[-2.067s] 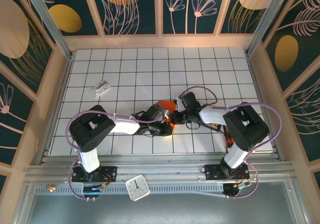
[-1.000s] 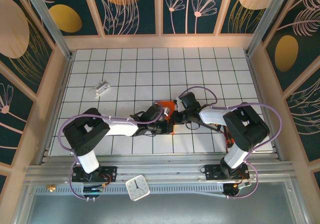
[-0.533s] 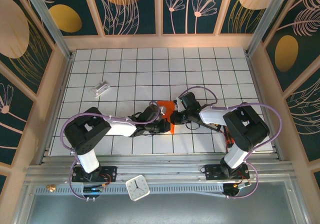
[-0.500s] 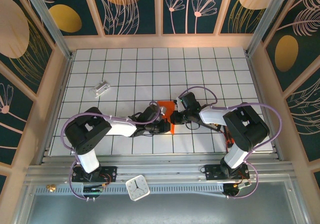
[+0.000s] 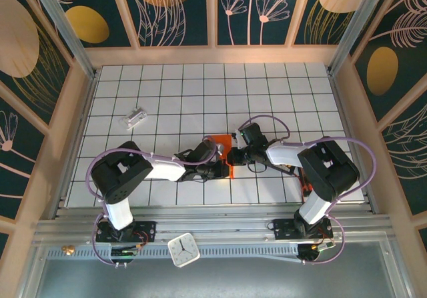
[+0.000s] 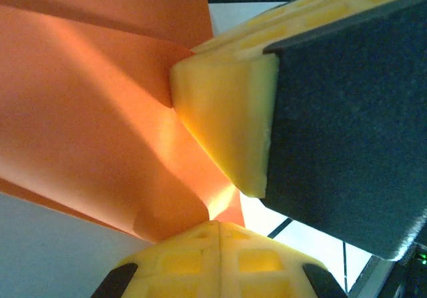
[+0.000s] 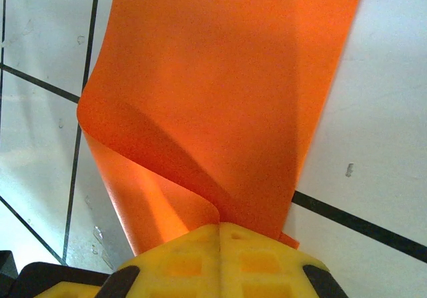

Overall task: Fold a paper plane with a square sheet of paper (pick it up from the middle)
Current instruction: Third fold the triangle at the center of the table.

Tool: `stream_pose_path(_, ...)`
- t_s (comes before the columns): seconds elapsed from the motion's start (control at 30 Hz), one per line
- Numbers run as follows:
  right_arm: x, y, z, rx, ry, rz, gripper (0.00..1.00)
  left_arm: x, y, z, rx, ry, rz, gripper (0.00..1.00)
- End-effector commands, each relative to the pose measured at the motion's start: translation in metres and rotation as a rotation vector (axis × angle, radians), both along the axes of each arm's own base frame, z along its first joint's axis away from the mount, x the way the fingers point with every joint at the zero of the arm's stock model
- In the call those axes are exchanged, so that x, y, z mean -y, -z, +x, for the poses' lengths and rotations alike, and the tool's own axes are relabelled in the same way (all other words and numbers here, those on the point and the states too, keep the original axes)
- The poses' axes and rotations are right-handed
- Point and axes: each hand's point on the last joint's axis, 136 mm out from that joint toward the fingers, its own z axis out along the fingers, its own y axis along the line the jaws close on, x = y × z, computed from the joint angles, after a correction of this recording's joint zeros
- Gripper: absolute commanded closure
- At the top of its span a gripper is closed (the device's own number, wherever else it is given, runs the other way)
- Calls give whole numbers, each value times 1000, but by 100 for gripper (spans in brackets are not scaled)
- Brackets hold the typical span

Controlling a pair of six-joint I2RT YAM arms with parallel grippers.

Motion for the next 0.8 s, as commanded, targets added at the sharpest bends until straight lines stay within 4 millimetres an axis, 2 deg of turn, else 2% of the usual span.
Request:
stream_pose_path(0.0,26,38,-32,-121,22,-139,100,8,-1,-15,-40,56,-13,100)
stream_pose_path(0.27,26,40,-34,-129,24,-140,100,20,1,-26,-53,116,-28,100)
stream_pose_path(0.4,27,40,-34,-129,27,-143,100,19,9,-31,-72,129,-4,100)
stream_pose_path(0.5,27,40,-35,-129,26,-144,100,20,6,-33,-72,137,-9,100)
stream_pose_path(0.6,27,41,-36,-130,26,-144,100,23,-13,-29,-20,146,-46,100)
stream_pose_path(0.67,27,41,-35,-130,26,-143,100,22,-33,-21,29,133,-91,100)
stream_pose_path(0.77,26,40,-34,-126,23,-141,100,1,-55,1,63,43,-145,100)
